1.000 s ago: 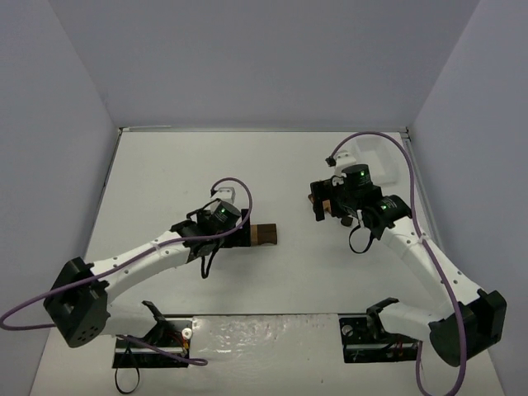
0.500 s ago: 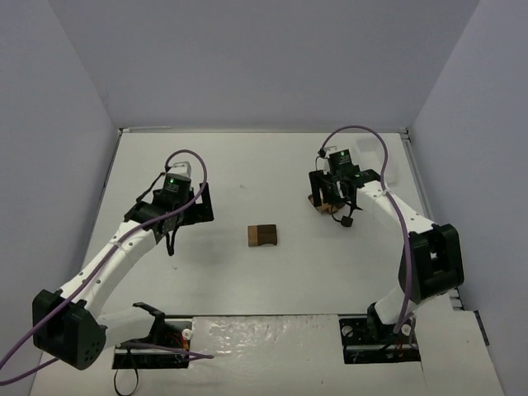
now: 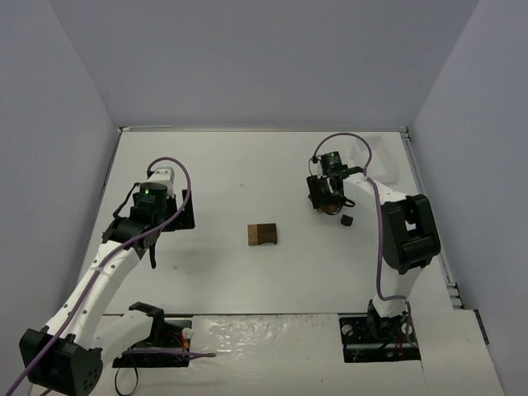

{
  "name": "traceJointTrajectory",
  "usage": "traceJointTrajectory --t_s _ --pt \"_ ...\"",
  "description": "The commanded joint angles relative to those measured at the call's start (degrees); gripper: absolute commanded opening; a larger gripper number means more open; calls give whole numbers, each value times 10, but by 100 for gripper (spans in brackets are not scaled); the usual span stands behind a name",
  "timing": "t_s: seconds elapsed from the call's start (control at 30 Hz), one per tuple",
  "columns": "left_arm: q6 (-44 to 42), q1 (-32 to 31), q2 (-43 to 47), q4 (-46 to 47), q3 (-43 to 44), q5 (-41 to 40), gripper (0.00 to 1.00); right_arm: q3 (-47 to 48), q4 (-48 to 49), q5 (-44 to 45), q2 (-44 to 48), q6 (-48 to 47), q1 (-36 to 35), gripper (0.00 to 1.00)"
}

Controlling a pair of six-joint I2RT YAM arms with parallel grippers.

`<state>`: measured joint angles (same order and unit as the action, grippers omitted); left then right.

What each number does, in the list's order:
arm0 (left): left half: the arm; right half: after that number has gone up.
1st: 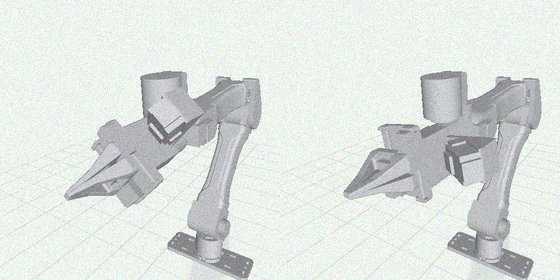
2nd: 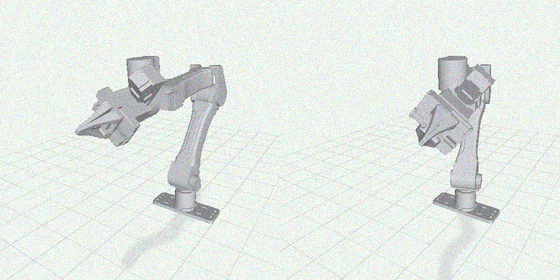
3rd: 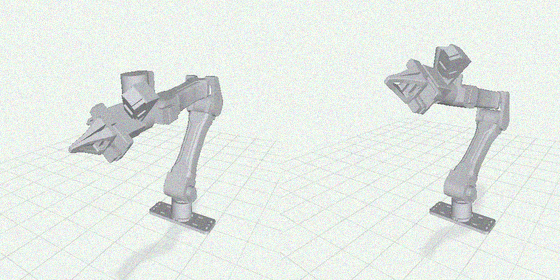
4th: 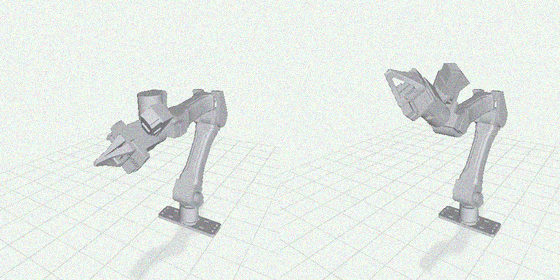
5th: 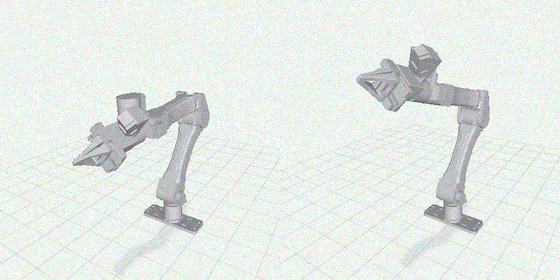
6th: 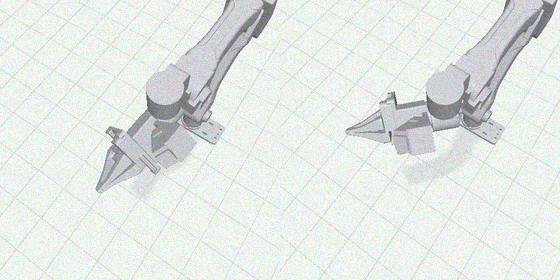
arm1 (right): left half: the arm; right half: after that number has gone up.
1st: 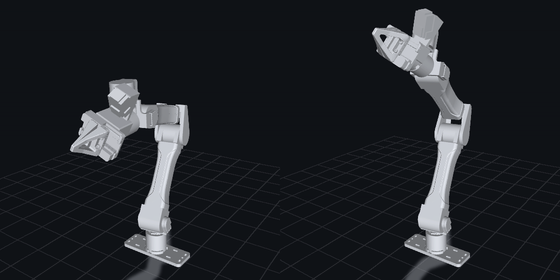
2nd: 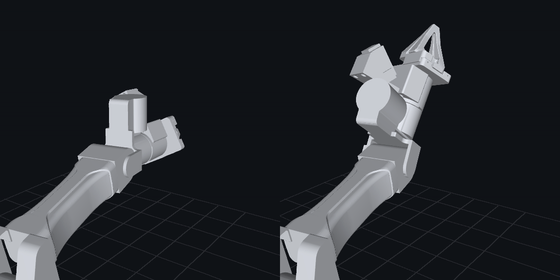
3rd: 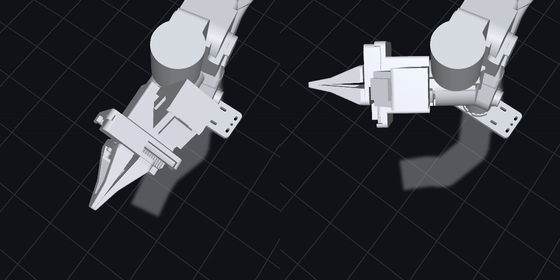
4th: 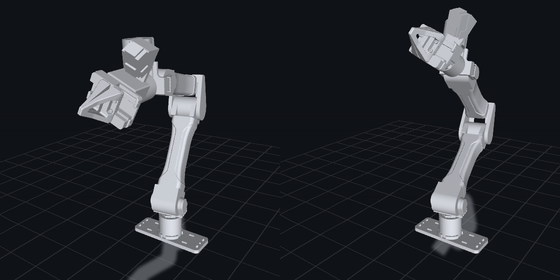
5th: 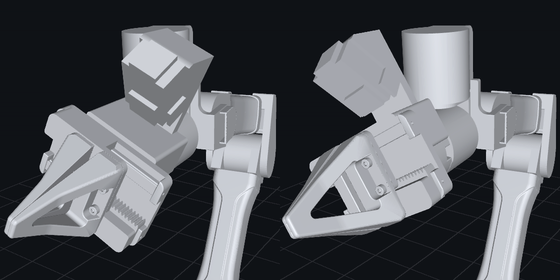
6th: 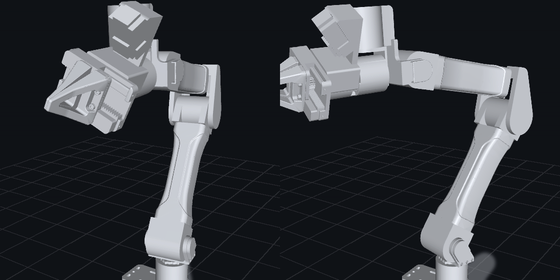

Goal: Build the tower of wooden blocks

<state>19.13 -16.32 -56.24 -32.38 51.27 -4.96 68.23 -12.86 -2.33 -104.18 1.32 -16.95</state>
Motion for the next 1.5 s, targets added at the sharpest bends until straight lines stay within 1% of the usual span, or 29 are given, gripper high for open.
traceJointTrajectory --t_s 0.0,0.27,0.4,0.43,0.5,0.57,0.63,0.73,0.9,1.07,1.17,1.3,1.37,1.47 --pt "-20 3 19 42 -14 -18 97 32 23 7 -2 -7 -1 52" --pt "-24 3 -1 56 -14 -31 97 37 26 10 -14 -7 -6 47" --pt "-25 3 -6 55 -13 -30 97 37 26 15 -13 -7 -11 39" --pt "-25 3 -5 55 -13 -31 97 37 26 15 -12 -8 -12 35" --pt "-26 3 -7 56 -14 -33 97 34 27 21 -5 -8 -16 21" --pt "-26 3 -8 56 -14 -33 97 29 27 22 3 -7 -22 9" --pt "-26 3 -10 56 -13 -32 97 17 28 22 10 -3 -30 0" --pt "-27 3 -12 57 -13 -32 97 -3 28 23 41 24 -49 0" --pt "-26 3 -12 57 -13 -31 97 -49 28 74 92 109 -113 0" --pt "-26 3 -15 57 -13 -29 97 -108 36 84 117 211 -162 0" --pt "-25 3 -15 57 -13 -28 97 -124 41 99 122 256 -191 0" --pt "-26 3 -14 57 -14 -28 97 -146 50 120 125 300 -209 1" --pt "-26 3 -13 57 -14 -29 97 -151 55 121 126 308 -213 3" --pt "-27 3 -13 56 -13 -30 97 -158 69 117 123 327 -222 12"
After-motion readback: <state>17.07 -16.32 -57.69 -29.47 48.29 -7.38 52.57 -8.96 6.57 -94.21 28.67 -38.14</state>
